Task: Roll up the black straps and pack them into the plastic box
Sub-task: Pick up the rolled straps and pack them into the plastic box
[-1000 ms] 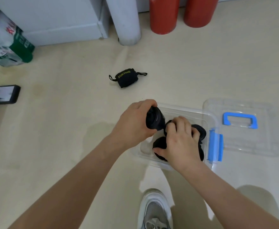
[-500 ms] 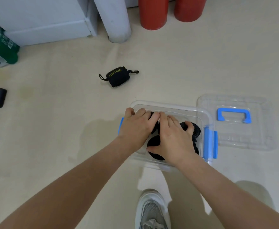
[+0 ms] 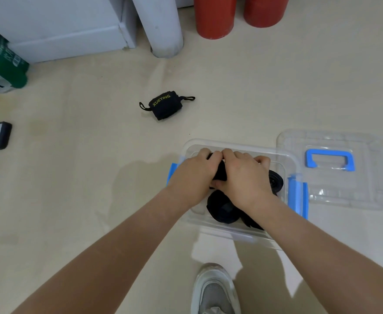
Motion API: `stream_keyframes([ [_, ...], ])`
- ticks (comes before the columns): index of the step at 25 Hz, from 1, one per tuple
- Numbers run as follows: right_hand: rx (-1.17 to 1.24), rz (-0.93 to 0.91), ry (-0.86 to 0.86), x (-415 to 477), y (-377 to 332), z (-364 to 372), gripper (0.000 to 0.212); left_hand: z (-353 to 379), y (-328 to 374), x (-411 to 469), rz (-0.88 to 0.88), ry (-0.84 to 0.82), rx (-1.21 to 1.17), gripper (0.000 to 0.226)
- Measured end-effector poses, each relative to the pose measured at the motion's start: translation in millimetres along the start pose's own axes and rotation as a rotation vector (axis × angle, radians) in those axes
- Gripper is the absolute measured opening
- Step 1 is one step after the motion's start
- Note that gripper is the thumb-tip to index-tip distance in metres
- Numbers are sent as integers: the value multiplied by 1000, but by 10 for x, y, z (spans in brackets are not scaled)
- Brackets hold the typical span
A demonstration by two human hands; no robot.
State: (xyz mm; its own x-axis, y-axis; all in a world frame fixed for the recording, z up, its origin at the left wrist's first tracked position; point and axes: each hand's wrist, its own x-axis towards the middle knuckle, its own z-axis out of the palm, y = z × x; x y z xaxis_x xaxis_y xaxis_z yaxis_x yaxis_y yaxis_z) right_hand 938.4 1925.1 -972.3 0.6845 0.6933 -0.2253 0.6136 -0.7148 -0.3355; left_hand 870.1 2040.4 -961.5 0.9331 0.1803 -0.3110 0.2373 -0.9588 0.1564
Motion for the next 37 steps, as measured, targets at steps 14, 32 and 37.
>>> stream_keyframes([
  [14, 59, -217, 324, -97, -66, 302, 42, 32, -1554, 1147, -570, 196, -135, 65],
  [32, -233, -285, -46, -351, 6, 76, 57, -102, -157, -770, 123, 110, -79, 56],
  [37, -196, -295, 48, -442, -13, 156, 42, -32, -117, -601, 94, 130, 162, 52],
])
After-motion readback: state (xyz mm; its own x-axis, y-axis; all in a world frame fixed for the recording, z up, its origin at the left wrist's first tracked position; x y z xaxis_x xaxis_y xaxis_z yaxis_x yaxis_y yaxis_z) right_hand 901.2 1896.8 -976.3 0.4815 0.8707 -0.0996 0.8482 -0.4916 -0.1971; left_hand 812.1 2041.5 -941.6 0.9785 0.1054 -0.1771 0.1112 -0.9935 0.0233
